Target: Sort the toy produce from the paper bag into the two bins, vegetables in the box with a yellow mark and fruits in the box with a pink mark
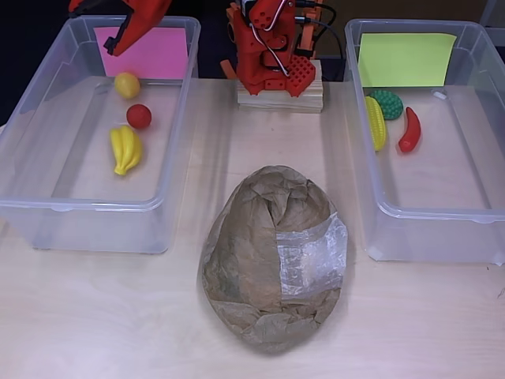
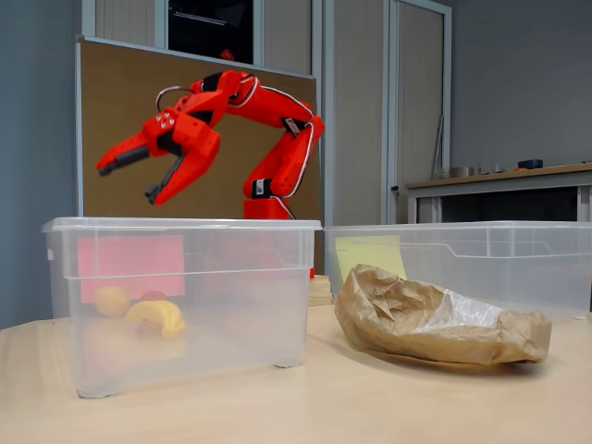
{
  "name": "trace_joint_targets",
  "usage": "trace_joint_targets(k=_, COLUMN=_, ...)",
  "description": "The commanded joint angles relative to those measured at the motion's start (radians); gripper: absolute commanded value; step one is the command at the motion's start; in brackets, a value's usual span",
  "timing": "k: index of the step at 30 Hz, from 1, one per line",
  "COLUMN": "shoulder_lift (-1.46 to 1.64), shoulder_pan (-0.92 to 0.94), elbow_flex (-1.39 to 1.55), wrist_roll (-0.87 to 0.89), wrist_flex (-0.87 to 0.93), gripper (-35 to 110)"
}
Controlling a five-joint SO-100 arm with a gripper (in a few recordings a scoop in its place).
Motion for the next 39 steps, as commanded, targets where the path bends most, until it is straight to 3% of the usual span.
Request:
trace_joint_targets(k=1, shoulder_lift=0.129, shoulder_pan=-0.153, elbow_flex=-0.046, wrist_roll=-0.081, wrist_flex=-0.002, gripper=27)
trace_joint_targets(k=14, shoulder_lift=0.316, shoulder_pan=-0.640, elbow_flex=0.216, wrist_roll=-0.296, wrist_flex=-0.296, gripper=3)
trace_joint_targets(k=25, shoulder_lift=0.365, shoulder_pan=-0.931, elbow_flex=0.514, wrist_roll=-0.376, wrist_flex=-0.612, gripper=0)
trace_joint_targets(k=35, shoulder_lift=0.540, shoulder_pan=-1.089, elbow_flex=0.784, wrist_roll=-0.433, wrist_flex=-0.678, gripper=0)
trace_joint_targets(k=39, shoulder_lift=0.655, shoulder_pan=-1.138, elbow_flex=0.861, wrist_roll=-0.439, wrist_flex=-0.627, gripper=0)
